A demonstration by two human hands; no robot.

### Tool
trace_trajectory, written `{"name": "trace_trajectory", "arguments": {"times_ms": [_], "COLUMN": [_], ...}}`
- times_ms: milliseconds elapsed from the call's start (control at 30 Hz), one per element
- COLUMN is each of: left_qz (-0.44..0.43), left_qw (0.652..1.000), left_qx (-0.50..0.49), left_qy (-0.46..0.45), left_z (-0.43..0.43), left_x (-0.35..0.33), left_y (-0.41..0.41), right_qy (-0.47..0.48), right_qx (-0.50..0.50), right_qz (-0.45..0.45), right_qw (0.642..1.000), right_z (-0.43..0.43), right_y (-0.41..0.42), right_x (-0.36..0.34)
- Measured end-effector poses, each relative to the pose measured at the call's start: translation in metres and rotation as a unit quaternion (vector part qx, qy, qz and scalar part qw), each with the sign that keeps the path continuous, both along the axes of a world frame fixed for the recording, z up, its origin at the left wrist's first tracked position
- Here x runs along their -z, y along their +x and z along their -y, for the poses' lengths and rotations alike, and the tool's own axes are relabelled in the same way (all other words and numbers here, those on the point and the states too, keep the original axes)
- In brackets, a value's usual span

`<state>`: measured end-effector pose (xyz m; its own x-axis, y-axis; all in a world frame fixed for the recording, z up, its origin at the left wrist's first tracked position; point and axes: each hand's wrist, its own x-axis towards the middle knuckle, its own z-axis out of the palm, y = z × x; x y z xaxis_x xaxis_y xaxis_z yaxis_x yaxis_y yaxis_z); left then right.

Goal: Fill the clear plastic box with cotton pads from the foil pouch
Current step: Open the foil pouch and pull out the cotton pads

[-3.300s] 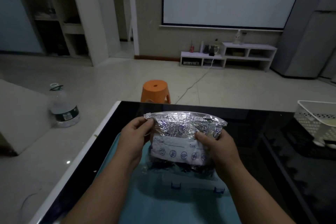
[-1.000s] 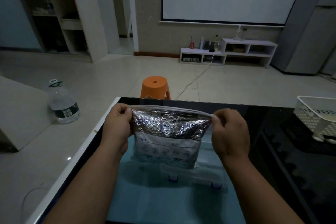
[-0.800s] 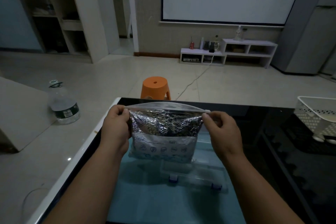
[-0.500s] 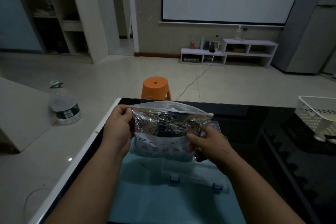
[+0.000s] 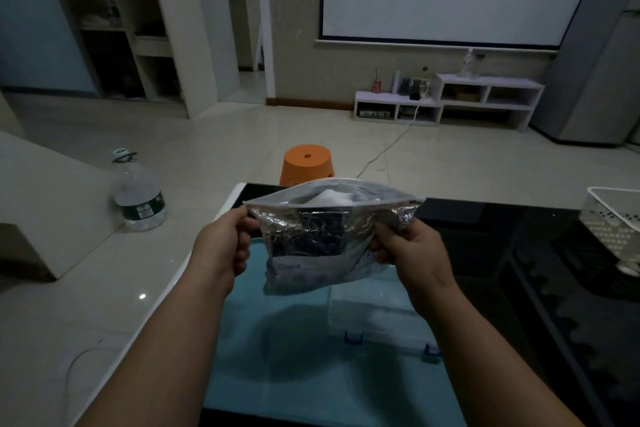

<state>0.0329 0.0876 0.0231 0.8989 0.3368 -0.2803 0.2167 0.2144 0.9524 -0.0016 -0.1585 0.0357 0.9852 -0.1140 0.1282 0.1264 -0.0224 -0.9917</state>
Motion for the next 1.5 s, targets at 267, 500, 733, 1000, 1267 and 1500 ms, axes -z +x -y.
{"name": "trace_trajectory", "arguments": {"times_ms": [267, 500, 733, 1000, 1267, 1500], "left_qz": [-0.169, -0.106, -0.021, 0.051, 0.085, 0.106], "left_qw": [0.971, 0.959, 0.961, 0.978, 0.971, 0.986], "left_qx": [0.154, 0.197, 0.221, 0.197, 0.224, 0.124], "left_qy": [-0.073, -0.177, -0.167, -0.033, 0.004, -0.029], "left_z": [-0.008, -0.024, -0.047, -0.040, -0.036, -0.030], "left_x": [0.019, 0.026, 0.031, 0.029, 0.028, 0.037], "left_y": [-0.008, -0.003, 0.005, 0.012, 0.008, 0.018], "right_qy": [-0.010, -0.161, 0.201, 0.088, 0.001, -0.005], "right_qx": [-0.022, -0.063, -0.112, -0.143, -0.051, -0.074], "right_qz": [0.000, -0.024, -0.174, -0.239, -0.106, -0.070], "right_qw": [1.000, 0.985, 0.957, 0.956, 0.993, 0.995], "right_z": [-0.017, -0.023, -0.030, -0.037, -0.059, -0.061], "right_y": [0.008, 0.010, 0.019, 0.038, 0.037, 0.036], "right_x": [0.023, 0.038, 0.028, 0.045, 0.045, 0.045]}}
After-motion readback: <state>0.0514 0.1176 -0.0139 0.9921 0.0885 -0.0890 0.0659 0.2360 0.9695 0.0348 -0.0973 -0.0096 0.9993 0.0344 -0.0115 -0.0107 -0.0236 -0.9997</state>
